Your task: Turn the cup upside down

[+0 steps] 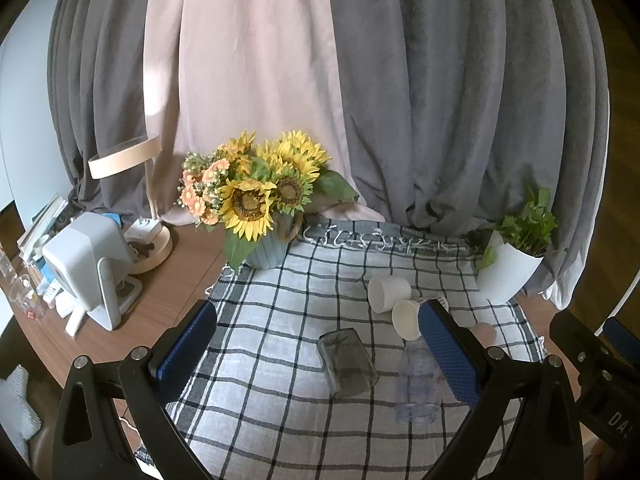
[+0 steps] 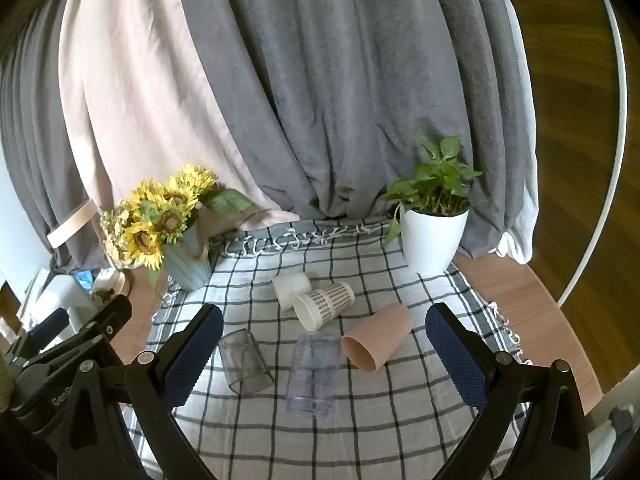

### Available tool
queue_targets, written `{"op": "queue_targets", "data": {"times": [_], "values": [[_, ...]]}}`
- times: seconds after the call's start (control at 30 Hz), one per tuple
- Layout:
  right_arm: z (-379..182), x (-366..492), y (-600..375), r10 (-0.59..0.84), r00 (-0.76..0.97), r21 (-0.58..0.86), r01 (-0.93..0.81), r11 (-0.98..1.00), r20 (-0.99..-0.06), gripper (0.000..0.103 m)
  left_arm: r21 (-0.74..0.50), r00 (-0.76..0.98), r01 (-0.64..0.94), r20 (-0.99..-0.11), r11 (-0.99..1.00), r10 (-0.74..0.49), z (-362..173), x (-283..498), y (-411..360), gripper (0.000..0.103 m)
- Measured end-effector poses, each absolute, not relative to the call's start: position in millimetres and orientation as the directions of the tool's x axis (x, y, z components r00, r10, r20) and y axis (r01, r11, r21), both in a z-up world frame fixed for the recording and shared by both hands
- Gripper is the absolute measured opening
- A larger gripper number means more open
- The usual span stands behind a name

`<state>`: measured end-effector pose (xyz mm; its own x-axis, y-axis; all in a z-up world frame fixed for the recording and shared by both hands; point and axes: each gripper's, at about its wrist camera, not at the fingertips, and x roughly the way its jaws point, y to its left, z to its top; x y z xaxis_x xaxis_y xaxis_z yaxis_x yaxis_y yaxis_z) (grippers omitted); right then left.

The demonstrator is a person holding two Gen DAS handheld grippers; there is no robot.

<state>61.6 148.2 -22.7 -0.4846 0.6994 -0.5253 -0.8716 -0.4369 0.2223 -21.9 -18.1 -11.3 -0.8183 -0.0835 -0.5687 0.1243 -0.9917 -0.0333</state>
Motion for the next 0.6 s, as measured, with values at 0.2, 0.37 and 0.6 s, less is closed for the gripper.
{"op": "queue_targets", "data": {"times": [0.2, 0.37, 0.6], "values": [[-27, 49, 151, 0.676, -0.490, 0.216, -0.865, -0.452, -0.550, 0.102, -0.045, -0.792, 0.157, -0.603, -0.986, -0.099, -21, -28, -30, 0.103], [-36, 31, 156, 0.634, -0.505, 0.219, -0.851, -0.477, -0.585, 0.102, -0.039, -0.739, 0.215, -0.660, -0.976, -0.137, -41, -36, -50, 0.103], [-67, -17, 172, 0.479, -0.543, 0.242, -0.797, -0.554, -0.690, 0.102, -0.008, -0.619, 0.293, -0.764, -0.956, -0.183, -82, -54, -82, 0.103]]}}
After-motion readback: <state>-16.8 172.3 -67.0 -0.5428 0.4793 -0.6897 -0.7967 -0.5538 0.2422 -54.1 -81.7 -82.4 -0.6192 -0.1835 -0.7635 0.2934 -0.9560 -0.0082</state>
